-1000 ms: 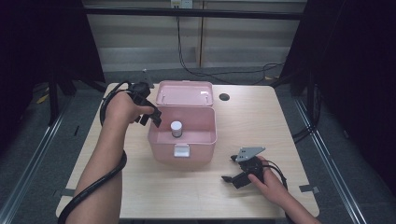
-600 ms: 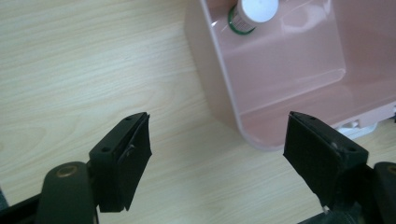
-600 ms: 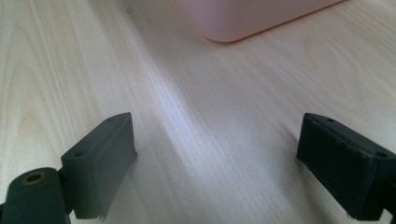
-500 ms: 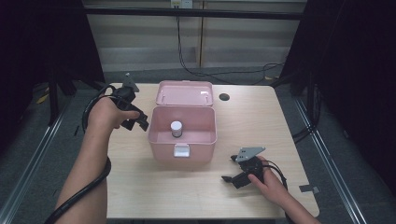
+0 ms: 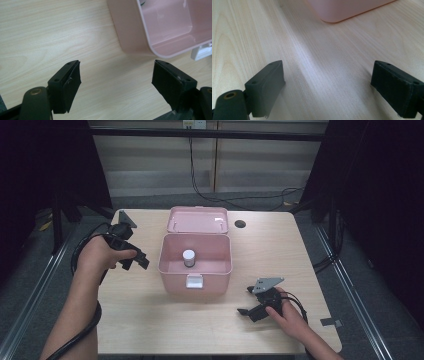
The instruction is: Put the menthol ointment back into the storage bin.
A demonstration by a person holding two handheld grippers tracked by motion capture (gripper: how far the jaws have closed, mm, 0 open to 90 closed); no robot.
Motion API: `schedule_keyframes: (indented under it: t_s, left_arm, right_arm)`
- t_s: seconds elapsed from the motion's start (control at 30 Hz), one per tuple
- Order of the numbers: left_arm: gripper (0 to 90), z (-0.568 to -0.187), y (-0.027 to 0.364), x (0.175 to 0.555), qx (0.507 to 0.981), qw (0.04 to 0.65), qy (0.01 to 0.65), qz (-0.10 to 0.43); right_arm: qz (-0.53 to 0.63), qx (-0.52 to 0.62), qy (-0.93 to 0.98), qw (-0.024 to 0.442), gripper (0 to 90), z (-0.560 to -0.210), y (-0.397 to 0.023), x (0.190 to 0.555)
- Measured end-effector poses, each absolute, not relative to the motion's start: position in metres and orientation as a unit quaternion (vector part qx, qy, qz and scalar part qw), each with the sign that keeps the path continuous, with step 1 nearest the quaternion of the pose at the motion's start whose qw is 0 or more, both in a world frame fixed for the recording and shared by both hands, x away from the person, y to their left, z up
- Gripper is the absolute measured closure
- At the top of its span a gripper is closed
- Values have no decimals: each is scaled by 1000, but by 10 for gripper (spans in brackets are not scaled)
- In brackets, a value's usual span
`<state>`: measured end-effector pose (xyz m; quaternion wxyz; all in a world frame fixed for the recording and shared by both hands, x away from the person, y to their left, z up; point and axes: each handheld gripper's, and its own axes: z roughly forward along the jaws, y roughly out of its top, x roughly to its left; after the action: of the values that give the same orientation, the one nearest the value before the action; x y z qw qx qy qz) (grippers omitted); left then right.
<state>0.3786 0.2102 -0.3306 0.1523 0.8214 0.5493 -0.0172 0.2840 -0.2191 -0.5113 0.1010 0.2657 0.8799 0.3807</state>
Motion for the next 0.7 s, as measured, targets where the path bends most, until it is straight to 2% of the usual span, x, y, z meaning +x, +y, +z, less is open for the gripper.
schedule_keyframes:
  t_s: [0.27,0.7]
  left_arm:
    - [225,-345,218,368,828,151,540,-10]
    - [226,-389,227,347,833,163,529,-12]
  right_arm:
    - [382,266,880,101,108,-511,-219,284]
    - [381,266,880,100,108,-511,-219,284]
